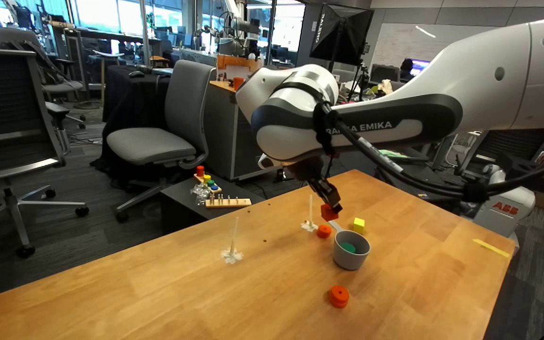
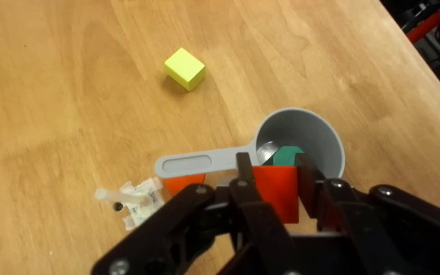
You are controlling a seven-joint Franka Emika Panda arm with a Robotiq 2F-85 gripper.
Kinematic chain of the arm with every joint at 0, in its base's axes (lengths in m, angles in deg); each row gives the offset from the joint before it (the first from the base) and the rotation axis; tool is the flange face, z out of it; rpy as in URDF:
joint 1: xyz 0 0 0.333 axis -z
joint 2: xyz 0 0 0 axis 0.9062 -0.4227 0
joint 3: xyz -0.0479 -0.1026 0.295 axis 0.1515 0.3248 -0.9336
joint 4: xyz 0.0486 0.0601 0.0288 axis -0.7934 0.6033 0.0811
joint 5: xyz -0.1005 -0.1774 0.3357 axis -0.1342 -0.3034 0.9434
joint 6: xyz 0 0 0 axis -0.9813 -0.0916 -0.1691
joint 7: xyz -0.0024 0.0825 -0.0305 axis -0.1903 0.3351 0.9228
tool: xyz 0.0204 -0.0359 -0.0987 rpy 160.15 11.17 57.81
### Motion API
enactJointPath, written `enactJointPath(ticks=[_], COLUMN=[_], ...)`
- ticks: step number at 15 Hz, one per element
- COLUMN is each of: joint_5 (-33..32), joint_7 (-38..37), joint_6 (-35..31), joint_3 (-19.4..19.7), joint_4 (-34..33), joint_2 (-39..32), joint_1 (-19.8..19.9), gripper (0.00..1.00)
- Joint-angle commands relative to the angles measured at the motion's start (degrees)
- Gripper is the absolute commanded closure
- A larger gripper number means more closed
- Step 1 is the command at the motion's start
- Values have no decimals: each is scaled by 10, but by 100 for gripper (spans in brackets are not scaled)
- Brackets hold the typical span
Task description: Put the green, orange and yellow b=objects and put them in the pot
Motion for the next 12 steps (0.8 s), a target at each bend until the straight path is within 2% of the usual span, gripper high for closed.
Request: enactJointPath(ticks=[1,4,7,12], joint_5=[3,-2,-2,-7], joint_7=[0,19,52,86], joint_6=[43,45,76,72], joint_3=[5,4,1,3], joint_4=[-3,-8,-8,-16], joint_2=[-1,-7,-19,-44], joint_1=[14,23,27,16], gripper=[90,90,90,90])
